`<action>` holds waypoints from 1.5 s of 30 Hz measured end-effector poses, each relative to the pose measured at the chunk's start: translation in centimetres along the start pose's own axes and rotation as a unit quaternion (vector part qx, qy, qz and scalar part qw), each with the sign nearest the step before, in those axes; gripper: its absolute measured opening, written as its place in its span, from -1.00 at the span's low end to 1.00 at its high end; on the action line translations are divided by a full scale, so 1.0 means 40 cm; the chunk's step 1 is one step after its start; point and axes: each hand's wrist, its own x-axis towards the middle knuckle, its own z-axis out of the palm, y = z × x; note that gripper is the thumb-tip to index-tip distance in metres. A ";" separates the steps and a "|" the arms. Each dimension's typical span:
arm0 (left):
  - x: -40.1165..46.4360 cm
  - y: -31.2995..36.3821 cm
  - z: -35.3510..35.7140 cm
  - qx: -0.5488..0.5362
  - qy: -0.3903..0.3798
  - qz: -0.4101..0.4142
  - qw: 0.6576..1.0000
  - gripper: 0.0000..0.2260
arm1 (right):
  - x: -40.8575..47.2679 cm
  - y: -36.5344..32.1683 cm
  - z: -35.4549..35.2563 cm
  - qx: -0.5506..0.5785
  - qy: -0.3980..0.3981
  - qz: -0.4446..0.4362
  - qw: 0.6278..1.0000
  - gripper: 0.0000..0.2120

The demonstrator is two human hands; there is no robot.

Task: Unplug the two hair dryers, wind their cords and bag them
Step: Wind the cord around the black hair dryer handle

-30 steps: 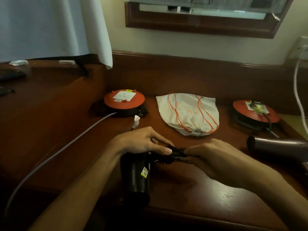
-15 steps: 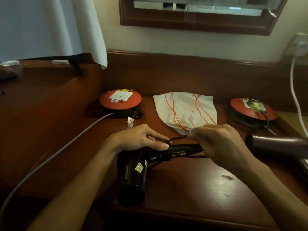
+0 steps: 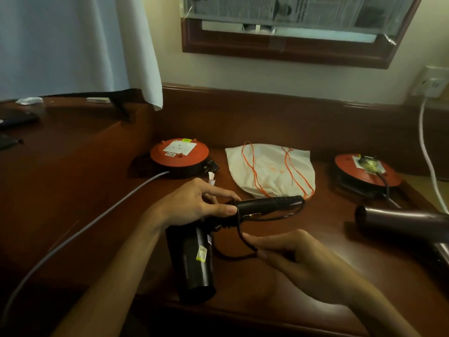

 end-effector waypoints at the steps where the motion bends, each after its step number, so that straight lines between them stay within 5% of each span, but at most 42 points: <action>1: -0.010 -0.007 0.003 -0.012 0.008 0.004 1.000 -0.72 | -0.005 0.016 -0.006 0.009 0.000 0.006 1.000 -0.64; 6: -0.033 -0.019 0.041 -0.037 0.015 0.018 0.999 -0.76 | 0.003 0.064 -0.009 -0.025 -0.011 -0.006 1.000 -0.57; 9: -0.040 -0.026 0.071 0.004 0.025 0.019 0.999 -0.74 | 0.015 0.102 0.002 -0.028 0.049 -0.011 0.998 -0.54; 12: -0.043 -0.031 0.080 0.059 0.022 0.013 0.998 -0.69 | 0.055 0.186 0.000 -0.055 0.062 0.044 0.996 -0.66; 16: -0.041 -0.023 0.083 0.128 0.005 0.001 0.992 -0.67 | 0.129 0.242 -0.023 -0.143 0.007 0.059 0.988 -0.68; 20: -0.041 -0.018 0.077 0.161 0.019 0.000 0.987 -0.64 | 0.190 0.203 -0.070 -0.170 -0.031 0.026 0.985 -0.47; 23: -0.039 -0.011 0.078 0.185 0.005 0.002 0.983 -0.61 | 0.220 0.165 -0.074 -0.199 -0.073 0.026 0.977 -0.54; 30: -0.031 -0.004 0.102 0.320 0.012 -0.021 0.947 -0.25 | 0.256 0.077 -0.072 -0.237 -0.073 0.032 0.968 -0.66; 36: -0.032 0.010 0.125 0.382 0.025 0.014 0.924 -0.48 | 0.231 0.025 -0.072 -0.204 -0.064 -0.012 0.977 -0.69; 45: -0.024 -0.025 0.092 0.325 0.053 0.061 0.942 -0.56 | 0.123 -0.058 -0.064 -0.243 -0.126 -0.018 0.962 -0.78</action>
